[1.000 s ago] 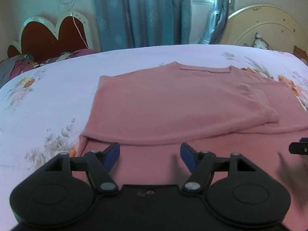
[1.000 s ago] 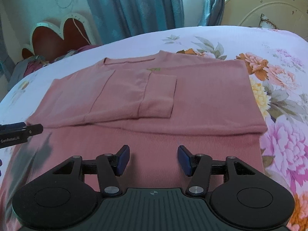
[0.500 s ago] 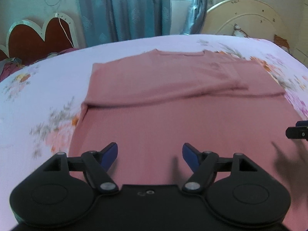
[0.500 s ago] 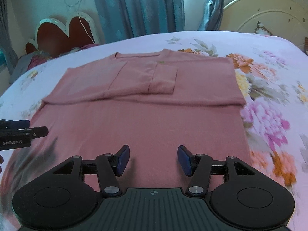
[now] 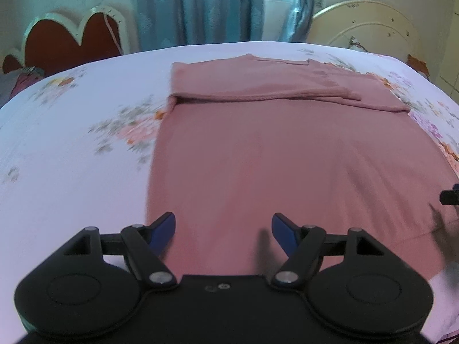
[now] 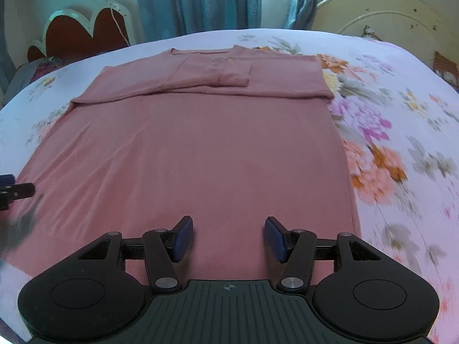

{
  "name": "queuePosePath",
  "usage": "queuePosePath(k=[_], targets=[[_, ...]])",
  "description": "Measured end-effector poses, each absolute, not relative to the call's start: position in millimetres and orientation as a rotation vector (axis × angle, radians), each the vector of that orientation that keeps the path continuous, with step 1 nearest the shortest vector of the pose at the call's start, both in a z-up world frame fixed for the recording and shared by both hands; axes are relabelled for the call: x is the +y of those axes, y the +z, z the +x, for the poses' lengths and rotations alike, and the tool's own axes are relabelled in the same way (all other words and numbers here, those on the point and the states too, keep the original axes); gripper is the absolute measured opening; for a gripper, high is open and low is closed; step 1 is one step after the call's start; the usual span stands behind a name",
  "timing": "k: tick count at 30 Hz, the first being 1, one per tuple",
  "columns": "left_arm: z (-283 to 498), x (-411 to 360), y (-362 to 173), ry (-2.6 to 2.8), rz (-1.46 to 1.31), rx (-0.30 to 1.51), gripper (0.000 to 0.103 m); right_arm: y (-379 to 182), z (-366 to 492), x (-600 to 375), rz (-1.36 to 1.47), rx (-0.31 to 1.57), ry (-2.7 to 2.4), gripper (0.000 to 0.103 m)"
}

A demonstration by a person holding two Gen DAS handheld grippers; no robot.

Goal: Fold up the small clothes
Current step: 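Move both open tools to the ribbed hem of the pink sweatshirt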

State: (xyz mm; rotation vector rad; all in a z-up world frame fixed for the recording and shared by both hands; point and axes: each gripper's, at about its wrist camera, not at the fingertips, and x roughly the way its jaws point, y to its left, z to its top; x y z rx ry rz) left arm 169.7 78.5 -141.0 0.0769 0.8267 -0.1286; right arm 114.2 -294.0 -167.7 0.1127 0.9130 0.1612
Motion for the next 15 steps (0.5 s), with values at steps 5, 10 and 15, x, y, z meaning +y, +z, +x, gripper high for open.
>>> queuePosePath(k=[5, 10, 15], targets=[[152, 92, -139, -0.101, 0.051, 0.82, 0.073, -165, 96, -297, 0.096, 0.904, 0.12, 0.057], [137, 104, -144, -0.072, 0.026, 0.832, 0.073, -163, 77, -307, 0.057, 0.864, 0.068, 0.089], [129, 111, -150, -0.061, 0.01, 0.844, 0.072, -168, 69, -318, 0.07, 0.873, 0.033, 0.089]])
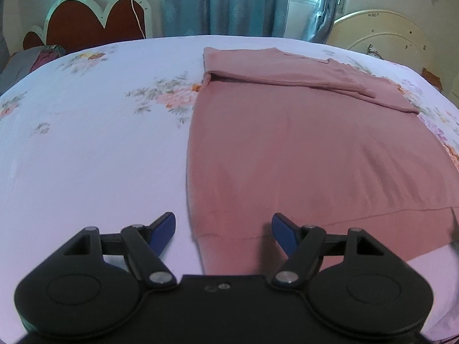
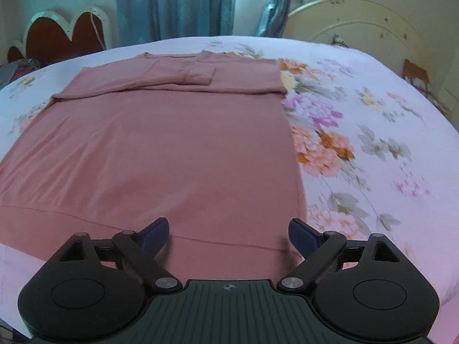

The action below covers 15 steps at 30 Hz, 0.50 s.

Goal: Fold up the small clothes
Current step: 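Move both open tools to the ribbed hem of the pink sweatshirt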

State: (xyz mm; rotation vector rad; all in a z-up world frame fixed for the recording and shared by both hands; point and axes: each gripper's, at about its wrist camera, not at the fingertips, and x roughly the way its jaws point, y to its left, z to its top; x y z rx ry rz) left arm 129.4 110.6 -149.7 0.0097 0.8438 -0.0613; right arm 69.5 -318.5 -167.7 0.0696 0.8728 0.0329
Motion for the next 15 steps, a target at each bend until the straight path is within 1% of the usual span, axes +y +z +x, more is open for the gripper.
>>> queuePosePath(k=[9, 10, 11, 12, 15], targets=[[119, 121, -161, -0.076, -0.067, 0.868, 0.066, -184, 64, -336, 0.096, 0.895, -0.038, 0.089], [119, 122, -161, -0.079, -0.078, 0.871, 0.066, -186, 64, -337, 0.11, 0.902, -0.036, 0.087], [117, 124, -162, -0.083, -0.094, 0.873, 0.066, -188, 63, -339, 0.13, 0.909, -0.029, 0.073], [116, 125, -162, -0.088, -0.105, 0.876, 0.065, -189, 62, -340, 0.15, 0.914, -0.03, 0.068], [112, 125, -163, -0.107, -0.125, 0.884, 0.065, -188, 58, -339, 0.159, 0.908, -0.031, 0.064]])
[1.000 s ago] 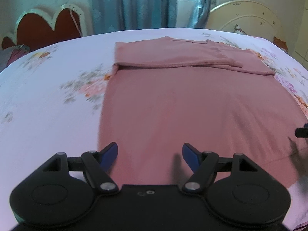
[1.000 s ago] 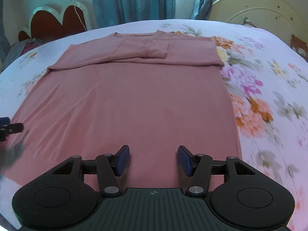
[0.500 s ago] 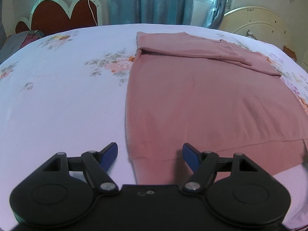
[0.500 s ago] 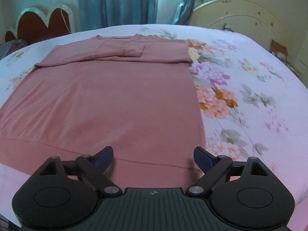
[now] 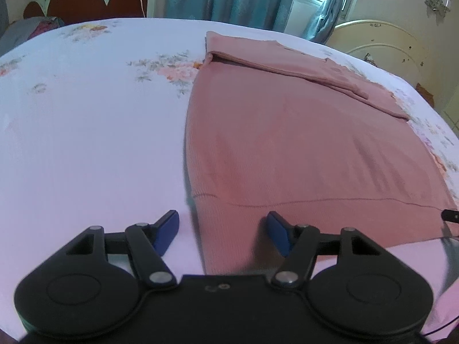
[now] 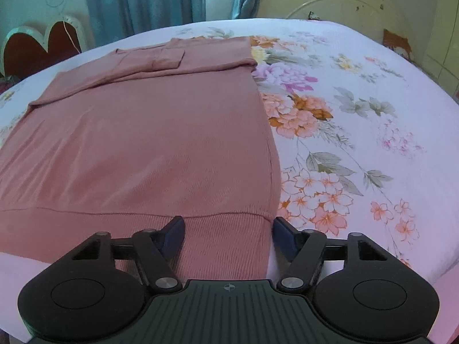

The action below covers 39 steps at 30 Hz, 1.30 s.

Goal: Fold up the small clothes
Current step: 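Move both open tools to the ribbed hem of the pink sweatshirt, then grasp the hem with both tools, lift and fold it onto the collar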

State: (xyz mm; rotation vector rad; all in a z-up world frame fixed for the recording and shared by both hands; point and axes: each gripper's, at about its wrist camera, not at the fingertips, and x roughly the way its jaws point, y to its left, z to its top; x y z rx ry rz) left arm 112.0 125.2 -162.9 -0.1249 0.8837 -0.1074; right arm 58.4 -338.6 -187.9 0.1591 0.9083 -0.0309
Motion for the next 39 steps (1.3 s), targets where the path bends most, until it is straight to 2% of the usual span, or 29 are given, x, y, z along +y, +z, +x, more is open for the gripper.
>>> queuePosePath(k=[2, 5, 6, 8, 9, 10, 13, 15, 16, 17, 19, 28, 39], targets=[[111, 125, -163, -0.112, -0.137, 0.888, 0.065, -187, 58, -338, 0.172, 0.911, -0.018, 0.051], [112, 124, -163, -0.111, -0.169, 0.893, 0.065, -187, 57, -337, 0.178, 0.914, -0.017, 0.048], [113, 124, -162, -0.121, -0.18, 0.893, 0.057, -187, 57, -337, 0.185, 0.915, -0.018, 0.048], [113, 121, -162, -0.148, -0.186, 0.894, 0.045, -187, 56, -338, 0.201, 0.917, -0.013, 0.036], [113, 120, -162, -0.155, -0.186, 0.895, 0.042, -187, 55, -338, 0.21, 0.92, -0.01, 0.034], [114, 120, -163, -0.163, -0.186, 0.895, 0.04, -186, 54, -338, 0.212, 0.919, -0.013, 0.033], [117, 122, -163, -0.187, -0.202, 0.891, 0.019, -186, 55, -338, 0.223, 0.924, -0.016, 0.033], [120, 126, -162, -0.195, -0.219, 0.885, 0.011, -185, 55, -338, 0.224, 0.931, -0.013, 0.033], [121, 128, -160, -0.2, -0.229, 0.879, 0.01, -185, 56, -339, 0.226, 0.933, -0.01, 0.029], [121, 129, -157, -0.206, -0.235, 0.867, 0.009, -183, 56, -340, 0.242, 0.937, 0.001, 0.016], [122, 130, -149, -0.222, -0.238, 0.829, 0.009, -179, 57, -342, 0.264, 0.938, 0.02, 0.011], [155, 125, -108, -0.245, -0.297, 0.687, 0.009, -140, 87, -351, 0.343, 0.823, 0.077, 0.011], [266, 103, -81, -0.223, -0.336, 0.59, 0.008, -110, 202, -378, 0.41, 0.714, 0.091, 0.011]])
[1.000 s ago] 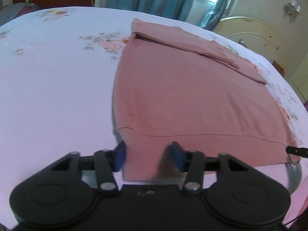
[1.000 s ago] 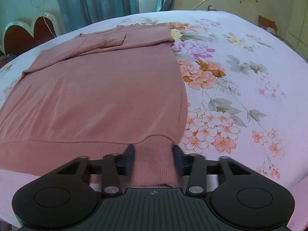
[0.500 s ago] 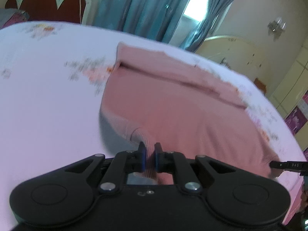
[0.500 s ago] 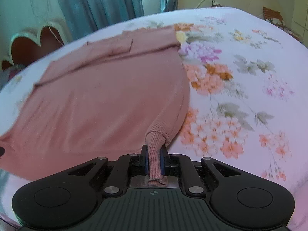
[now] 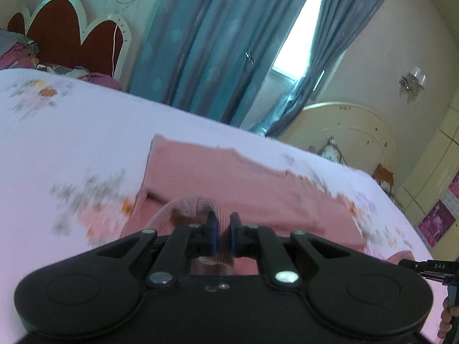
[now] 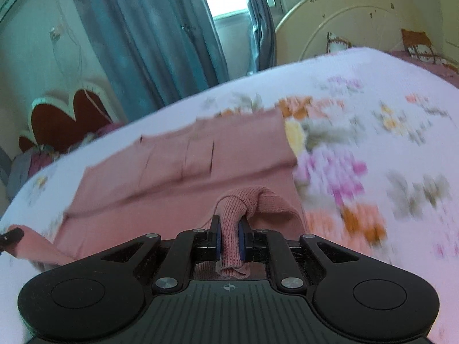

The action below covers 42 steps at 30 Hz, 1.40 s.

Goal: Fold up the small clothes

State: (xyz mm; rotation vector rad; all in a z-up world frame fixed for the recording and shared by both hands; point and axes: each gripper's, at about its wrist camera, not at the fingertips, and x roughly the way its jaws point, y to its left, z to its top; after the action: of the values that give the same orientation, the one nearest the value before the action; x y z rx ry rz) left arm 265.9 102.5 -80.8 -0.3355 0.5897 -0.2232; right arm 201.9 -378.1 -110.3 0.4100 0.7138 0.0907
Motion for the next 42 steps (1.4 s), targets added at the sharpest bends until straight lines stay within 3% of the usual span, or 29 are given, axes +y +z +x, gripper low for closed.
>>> queuePosePath(k=[8, 18, 21, 22, 23, 24, 25, 26, 27, 28, 34, 42], targets=[[365, 84, -75, -0.175, -0.326, 0.569, 0.008, -109, 318, -394, 0.488, 0.674, 0.081, 0.011], [474, 71, -113, -0.056, -0.321, 0.685, 0.008, -163, 439, -410, 0.621, 0.818, 0.056, 0.011], [491, 65, -132, -0.03, -0.253, 0.752, 0.015, -178, 455, -410, 0.59, 0.859, 0.04, 0.012], [493, 65, -137, -0.024, -0.233, 0.769, 0.021, -181, 458, -410, 0.582, 0.869, 0.043, 0.021], [494, 66, -139, -0.024, -0.222, 0.778, 0.022, -182, 460, -411, 0.56, 0.862, 0.037, 0.04], [494, 70, -140, -0.03, -0.221, 0.778, 0.026, -181, 460, -411, 0.537, 0.844, 0.032, 0.052], [493, 74, -140, -0.041, -0.232, 0.776, 0.038, -179, 459, -412, 0.514, 0.823, 0.03, 0.073], [492, 80, -138, -0.048, -0.251, 0.775, 0.048, -177, 459, -414, 0.498, 0.805, 0.04, 0.078], [490, 86, -136, -0.045, -0.263, 0.766, 0.069, -176, 459, -416, 0.486, 0.799, 0.058, 0.078], [487, 91, -132, -0.037, -0.267, 0.746, 0.075, -175, 460, -418, 0.475, 0.798, 0.076, 0.078], [483, 119, -120, -0.071, -0.304, 0.703, 0.076, -174, 463, -425, 0.423, 0.756, 0.137, 0.078], [519, 69, -150, -0.186, -0.085, 0.81, 0.075, -175, 472, -424, 0.418, 0.682, 0.212, 0.078]])
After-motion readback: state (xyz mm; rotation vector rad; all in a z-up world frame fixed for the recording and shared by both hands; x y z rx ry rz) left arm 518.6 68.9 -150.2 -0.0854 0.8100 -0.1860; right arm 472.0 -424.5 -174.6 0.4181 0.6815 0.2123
